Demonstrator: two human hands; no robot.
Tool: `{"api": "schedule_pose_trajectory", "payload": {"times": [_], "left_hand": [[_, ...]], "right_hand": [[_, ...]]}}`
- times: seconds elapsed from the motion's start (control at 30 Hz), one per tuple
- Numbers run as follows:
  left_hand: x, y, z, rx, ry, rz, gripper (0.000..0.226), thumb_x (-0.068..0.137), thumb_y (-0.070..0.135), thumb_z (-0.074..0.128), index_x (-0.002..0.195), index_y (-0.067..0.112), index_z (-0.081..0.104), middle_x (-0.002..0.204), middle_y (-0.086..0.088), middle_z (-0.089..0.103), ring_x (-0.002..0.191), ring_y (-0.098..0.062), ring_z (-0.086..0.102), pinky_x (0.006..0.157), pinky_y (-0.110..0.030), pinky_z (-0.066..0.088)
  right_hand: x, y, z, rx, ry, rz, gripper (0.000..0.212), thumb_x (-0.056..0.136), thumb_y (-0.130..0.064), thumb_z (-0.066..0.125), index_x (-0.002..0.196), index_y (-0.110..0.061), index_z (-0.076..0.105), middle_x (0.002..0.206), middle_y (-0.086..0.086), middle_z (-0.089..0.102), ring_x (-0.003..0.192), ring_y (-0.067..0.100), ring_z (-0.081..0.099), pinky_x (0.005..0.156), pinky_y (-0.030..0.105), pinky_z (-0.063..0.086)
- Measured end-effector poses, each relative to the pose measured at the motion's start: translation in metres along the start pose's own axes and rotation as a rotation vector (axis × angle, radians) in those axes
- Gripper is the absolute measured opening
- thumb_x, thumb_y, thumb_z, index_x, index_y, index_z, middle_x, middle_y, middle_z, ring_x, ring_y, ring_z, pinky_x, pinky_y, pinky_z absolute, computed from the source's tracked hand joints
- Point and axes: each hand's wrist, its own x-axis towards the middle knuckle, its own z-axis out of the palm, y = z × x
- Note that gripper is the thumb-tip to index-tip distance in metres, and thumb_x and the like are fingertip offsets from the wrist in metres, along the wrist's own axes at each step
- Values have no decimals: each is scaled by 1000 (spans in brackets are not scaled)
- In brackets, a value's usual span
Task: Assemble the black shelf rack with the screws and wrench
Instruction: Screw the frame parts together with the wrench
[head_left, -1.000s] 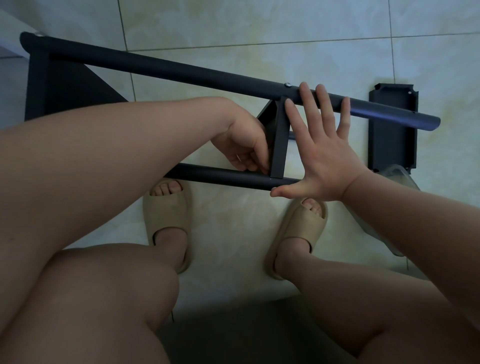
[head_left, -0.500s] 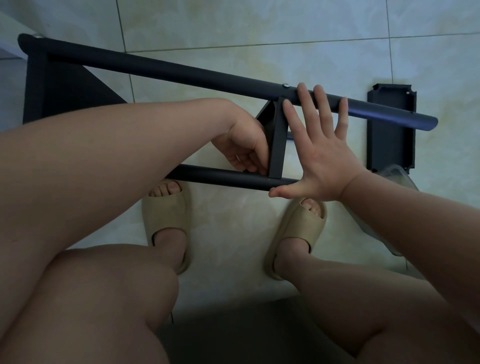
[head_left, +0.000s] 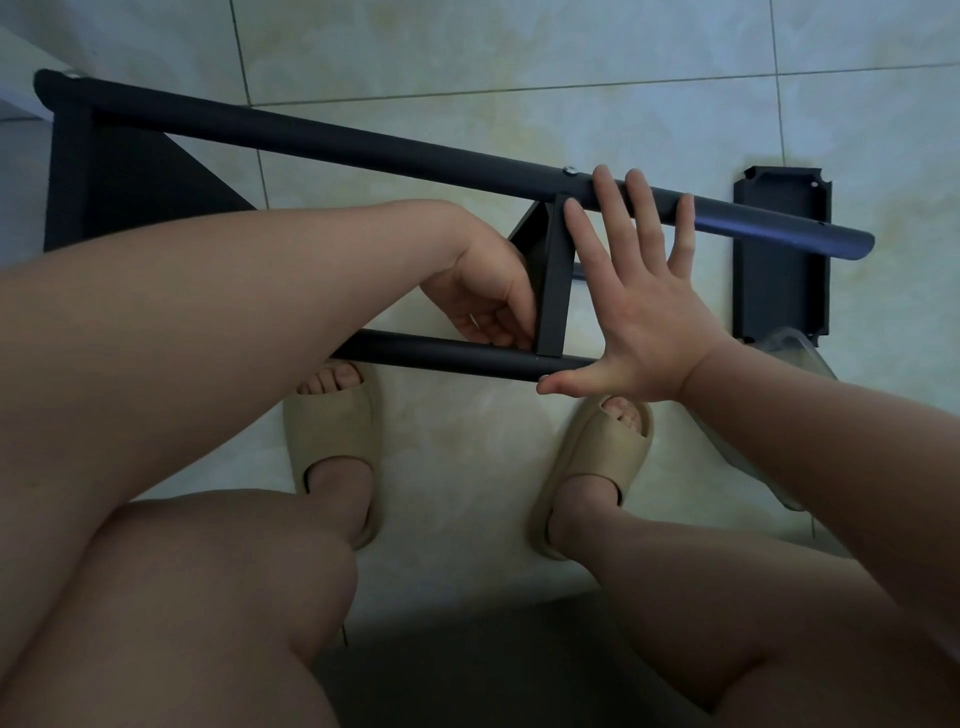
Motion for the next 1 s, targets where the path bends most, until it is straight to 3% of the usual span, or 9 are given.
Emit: {"api": "schedule_pose_trajectory", "payload": {"times": [0.27, 0.5, 0.7, 1.0], "left_hand": [[-5, -3, -1, -53, -73, 12, 20, 91, 15, 63, 109, 15, 71, 106, -3, 72, 93, -17, 66, 99, -37, 47], [-1, -2, 0, -16, -40, 10, 11, 90, 8, 65, 97, 13, 71, 86, 0, 71, 70, -12, 62, 81, -29, 49], [-3, -2, -2, -36, -35, 25, 22, 89, 5, 65, 109, 12, 67, 93, -2, 67, 72, -12, 57, 87, -33, 46], [-2, -4, 2, -25, -79, 7, 18, 92, 13, 64, 108, 13, 72, 104, -4, 73, 86, -15, 67, 90, -34, 50]], "right_hand": [[0, 0, 0, 0, -1, 2, 140, 64, -104, 33, 162, -9, 1, 168, 23, -5, 154, 47, -8, 116, 74, -6], [0, 0, 1, -2, -2, 5, 140, 64, -104, 35, 162, -10, 1, 168, 22, -5, 154, 46, -8, 116, 74, -6], [0, 0, 1, -2, 1, 8, 140, 64, -104, 35, 162, -10, 1, 168, 22, -5, 154, 46, -8, 116, 74, -6], [0, 0, -1, 0, -2, 12, 139, 63, -103, 36, 162, -11, 2, 168, 21, -2, 154, 46, -5, 116, 74, -4]]}}
